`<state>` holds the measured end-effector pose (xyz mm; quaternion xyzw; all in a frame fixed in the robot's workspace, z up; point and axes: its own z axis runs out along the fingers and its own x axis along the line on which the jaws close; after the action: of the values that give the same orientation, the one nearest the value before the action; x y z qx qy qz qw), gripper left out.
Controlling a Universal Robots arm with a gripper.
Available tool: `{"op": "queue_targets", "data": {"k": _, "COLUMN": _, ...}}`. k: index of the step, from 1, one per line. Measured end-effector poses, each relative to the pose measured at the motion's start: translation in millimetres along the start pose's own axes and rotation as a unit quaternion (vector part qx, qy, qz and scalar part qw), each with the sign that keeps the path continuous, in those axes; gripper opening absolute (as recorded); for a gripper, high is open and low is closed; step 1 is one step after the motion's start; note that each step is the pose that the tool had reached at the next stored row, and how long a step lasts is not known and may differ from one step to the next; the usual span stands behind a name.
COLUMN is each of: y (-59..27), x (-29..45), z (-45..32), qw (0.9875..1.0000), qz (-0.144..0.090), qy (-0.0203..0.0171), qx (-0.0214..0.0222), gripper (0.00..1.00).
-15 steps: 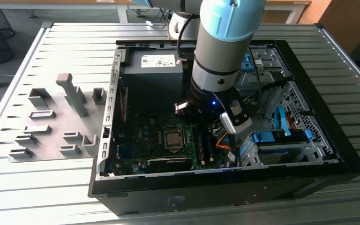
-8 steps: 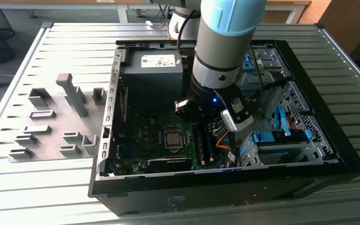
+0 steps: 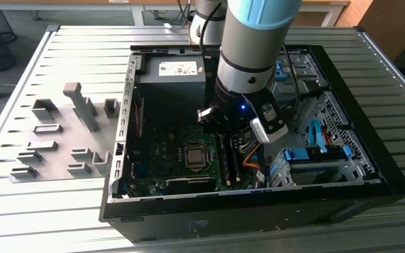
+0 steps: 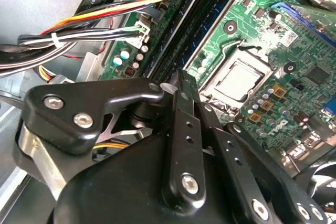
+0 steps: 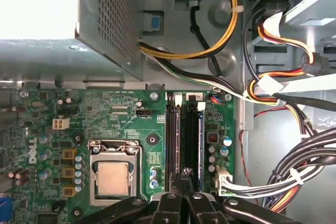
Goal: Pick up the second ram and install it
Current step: 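Press down the second ram until it locks into place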
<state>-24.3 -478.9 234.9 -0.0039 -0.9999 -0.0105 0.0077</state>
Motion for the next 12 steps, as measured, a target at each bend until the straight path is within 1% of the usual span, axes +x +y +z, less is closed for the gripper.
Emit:
{"op": "queue_targets", "data": {"k": 5, "y": 0.0, "x": 0.0, "z": 0.5, "qw": 1.0, "qz": 0.0, "qy": 0.0, "qx": 0.0001, "gripper": 0.11}}
{"op": "queue_targets", "data": {"k": 12, "y": -0.2, "x": -0.2, "z": 10.2, "qw": 1.0, "qz": 0.0, "qy": 0.0, "qx": 0.0001, "gripper": 0.11}}
